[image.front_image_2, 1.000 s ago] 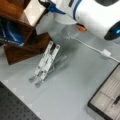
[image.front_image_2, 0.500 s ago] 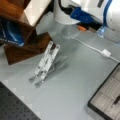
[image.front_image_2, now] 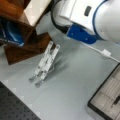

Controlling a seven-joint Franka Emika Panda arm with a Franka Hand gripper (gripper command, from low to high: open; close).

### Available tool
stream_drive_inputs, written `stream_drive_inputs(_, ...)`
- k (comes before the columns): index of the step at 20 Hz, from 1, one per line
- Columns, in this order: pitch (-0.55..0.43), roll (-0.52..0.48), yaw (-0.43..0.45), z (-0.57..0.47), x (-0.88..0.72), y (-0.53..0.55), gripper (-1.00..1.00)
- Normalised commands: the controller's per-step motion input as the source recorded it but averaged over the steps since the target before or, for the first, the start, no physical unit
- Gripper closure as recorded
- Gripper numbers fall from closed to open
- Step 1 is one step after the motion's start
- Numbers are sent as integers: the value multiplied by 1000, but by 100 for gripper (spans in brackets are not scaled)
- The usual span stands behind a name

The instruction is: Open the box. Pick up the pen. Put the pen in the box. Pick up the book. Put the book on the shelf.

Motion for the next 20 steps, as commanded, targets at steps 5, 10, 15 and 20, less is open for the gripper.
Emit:
stream_drive_inputs(5,-284,732,-191,-325,-15,-293,-100)
stream_drive_inputs(10,-522,678,-72,-573,-391,-356,-100)
stream_drive_inputs(15,-627,524,-52,-465,-702,-182,-100)
stream_drive_inputs(20,-583,399,-158,-231,-768,22,-100)
